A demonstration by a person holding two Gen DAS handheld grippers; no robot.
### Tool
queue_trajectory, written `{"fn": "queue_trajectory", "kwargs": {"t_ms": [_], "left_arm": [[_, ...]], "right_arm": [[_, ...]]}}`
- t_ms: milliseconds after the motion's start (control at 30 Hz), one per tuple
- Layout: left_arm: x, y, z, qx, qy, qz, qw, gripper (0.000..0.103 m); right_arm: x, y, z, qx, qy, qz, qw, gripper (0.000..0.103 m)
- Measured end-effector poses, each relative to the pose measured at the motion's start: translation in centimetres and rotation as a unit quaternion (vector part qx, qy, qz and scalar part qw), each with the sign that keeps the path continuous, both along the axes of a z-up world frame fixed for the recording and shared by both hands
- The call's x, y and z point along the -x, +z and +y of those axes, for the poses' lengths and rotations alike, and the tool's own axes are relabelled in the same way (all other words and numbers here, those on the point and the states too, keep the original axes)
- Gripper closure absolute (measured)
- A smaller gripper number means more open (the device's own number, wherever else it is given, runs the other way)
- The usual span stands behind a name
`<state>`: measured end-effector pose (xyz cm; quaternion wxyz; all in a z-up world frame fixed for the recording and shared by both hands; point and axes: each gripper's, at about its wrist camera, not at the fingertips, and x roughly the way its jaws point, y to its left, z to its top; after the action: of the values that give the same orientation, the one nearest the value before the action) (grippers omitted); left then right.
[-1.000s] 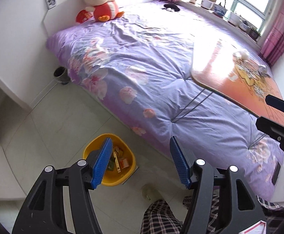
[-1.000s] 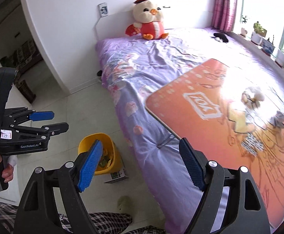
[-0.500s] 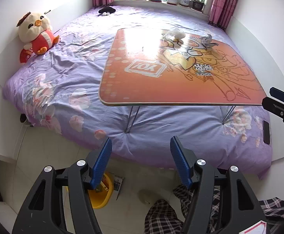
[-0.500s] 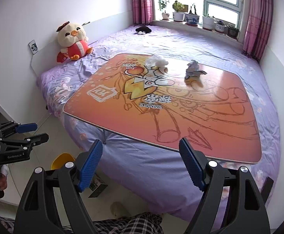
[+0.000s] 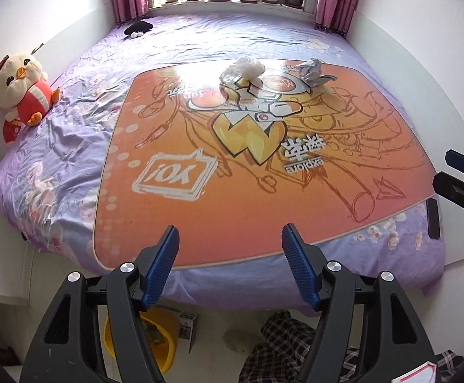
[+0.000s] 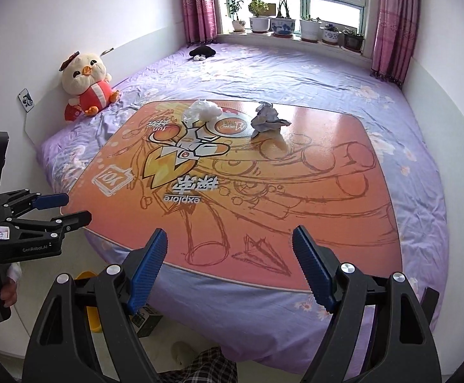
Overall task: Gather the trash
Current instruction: 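Move both open tools back toward the orange table, then grasp the clear plastic bag with the left tool while the right tool grasps the crumpled paper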
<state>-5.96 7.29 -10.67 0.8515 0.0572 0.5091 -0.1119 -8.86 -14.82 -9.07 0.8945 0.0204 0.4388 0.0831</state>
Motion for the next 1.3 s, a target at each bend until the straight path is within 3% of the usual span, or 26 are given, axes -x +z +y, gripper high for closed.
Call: {"fn": "queue_trajectory", "kwargs": {"t_ms": [533,767,1100,1200,1300], "left_arm": [[-15.9,-1.9,-4.1,-0.021,0.023,0.002,0.9995,0.013],[-20.9,-3.7,-6.1,-0.020,0.011,0.011,0.9997,0.013],[-24.5,-5.0,-8.1,-0.033,-0.005,0.009,0.9994,0.014],[-25.4,-5.5,-8.4,-0.036,-0.006,0.011,0.9993,0.016],[-25.9,-5.7,-8.5,-0.033,-0.009,0.014,0.9993,0.027]], "right_arm": [[-15.1,-2.7,-3.1,-0.011,0.006,0.005,1.000,0.013],[-21.1,-5.0,-4.2,-0.017,-0.009,0.027,0.999,0.013],[-25.4,-7.4,-4.3,-0.020,-0.014,0.062,0.998,0.013],[-26.4,-8.1,-4.4,-0.020,-0.020,0.073,0.997,0.013],[-26.9,-8.3,-4.1,-0.019,-0.018,0.073,0.997,0.014]]}}
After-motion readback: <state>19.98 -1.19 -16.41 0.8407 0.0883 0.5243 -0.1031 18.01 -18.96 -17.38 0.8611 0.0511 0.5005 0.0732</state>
